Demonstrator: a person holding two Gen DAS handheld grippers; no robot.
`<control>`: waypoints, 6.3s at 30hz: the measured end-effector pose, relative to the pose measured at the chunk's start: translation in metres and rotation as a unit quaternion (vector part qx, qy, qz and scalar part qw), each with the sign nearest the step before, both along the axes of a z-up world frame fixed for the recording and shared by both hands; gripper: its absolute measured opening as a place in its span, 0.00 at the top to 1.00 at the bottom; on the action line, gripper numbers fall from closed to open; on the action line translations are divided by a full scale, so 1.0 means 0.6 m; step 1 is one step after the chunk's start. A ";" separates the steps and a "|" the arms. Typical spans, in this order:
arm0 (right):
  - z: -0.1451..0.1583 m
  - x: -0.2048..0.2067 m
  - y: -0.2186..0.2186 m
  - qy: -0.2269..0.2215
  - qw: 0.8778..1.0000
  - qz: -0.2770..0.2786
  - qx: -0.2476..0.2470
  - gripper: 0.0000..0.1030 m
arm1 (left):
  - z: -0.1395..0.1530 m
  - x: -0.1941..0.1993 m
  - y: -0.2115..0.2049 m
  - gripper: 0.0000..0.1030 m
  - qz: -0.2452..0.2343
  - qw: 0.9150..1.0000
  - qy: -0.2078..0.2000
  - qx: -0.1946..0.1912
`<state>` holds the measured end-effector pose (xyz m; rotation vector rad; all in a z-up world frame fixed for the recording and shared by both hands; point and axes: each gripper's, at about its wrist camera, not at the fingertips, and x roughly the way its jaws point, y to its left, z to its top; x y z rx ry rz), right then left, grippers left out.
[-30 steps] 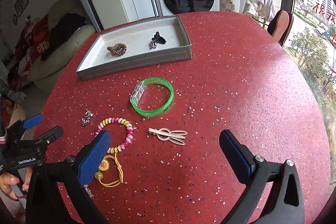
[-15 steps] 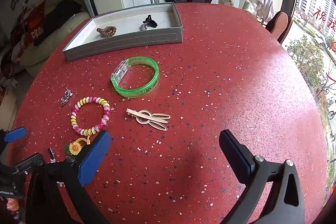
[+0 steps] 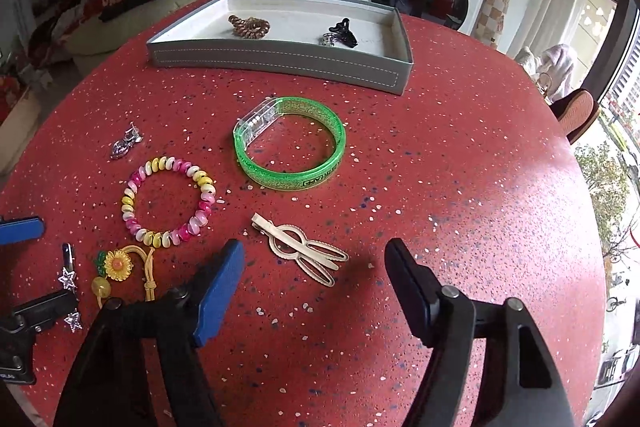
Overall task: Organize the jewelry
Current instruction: 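Grasp the star hairpin with the left tool while the right tool grasps the bunny hair clip, then carry both items into the white tray and open both tools to release, then withdraw both tools from the tray back over the table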
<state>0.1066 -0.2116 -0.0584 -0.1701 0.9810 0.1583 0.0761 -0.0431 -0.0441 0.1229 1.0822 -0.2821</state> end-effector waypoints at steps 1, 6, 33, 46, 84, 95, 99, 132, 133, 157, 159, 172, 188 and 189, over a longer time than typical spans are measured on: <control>-0.001 0.001 0.003 -0.002 1.000 0.009 0.000 0.33 | 0.001 -0.001 -0.002 0.16 -0.003 1.000 -0.003 0.003; 0.000 0.012 0.006 0.007 0.999 0.030 0.017 0.49 | 0.007 -0.008 -0.008 0.35 -0.018 1.000 -0.012 0.000; 0.024 -0.028 0.000 0.010 0.995 -0.050 0.083 0.82 | 0.026 -0.001 0.039 0.81 -0.018 0.998 -0.004 -0.066; 0.050 -0.076 -0.011 -0.013 0.988 -0.062 0.140 0.82 | 0.029 -0.011 0.003 0.02 0.040 0.999 -0.031 0.009; 0.138 -0.020 -0.008 -0.048 0.977 -0.092 0.184 0.82 | 0.124 0.134 0.064 0.67 -0.021 0.991 -0.097 -0.094; 0.156 0.152 0.003 -0.035 0.977 -0.088 0.189 0.82 | 0.136 0.298 0.066 0.67 -0.023 0.989 -0.107 -0.095; 0.141 0.220 0.015 -0.020 0.979 -0.085 0.185 0.82 | 0.113 0.353 0.061 0.67 -0.022 0.991 -0.087 -0.095; 0.012 0.380 0.025 0.039 0.978 -0.140 0.152 0.65 | -0.002 0.477 0.003 0.66 0.006 0.999 -0.050 0.004; 0.016 0.375 0.022 0.036 0.977 -0.141 0.155 0.57 | -0.001 0.476 0.003 0.66 0.007 0.999 -0.050 0.005; 0.072 0.316 -0.010 -0.001 0.968 -0.148 0.200 0.46 | 0.079 0.428 0.009 0.00 0.022 0.990 -0.138 -0.007; 0.075 0.310 -0.012 -0.005 0.968 -0.151 0.200 0.43 | 0.083 0.423 0.011 0.00 0.025 0.990 -0.138 -0.007; 0.112 0.237 -0.002 -0.040 0.969 -0.140 0.199 0.12 | 0.109 0.356 0.045 0.00 0.045 0.990 -0.135 -0.015; 0.131 0.148 0.009 -0.036 0.969 -0.134 0.203 0.12 | 0.101 0.260 0.079 0.00 0.043 0.993 -0.112 -0.017; 0.130 0.142 0.008 -0.035 0.970 -0.135 0.201 0.12 | 0.097 0.254 0.083 0.00 0.046 0.993 -0.109 -0.017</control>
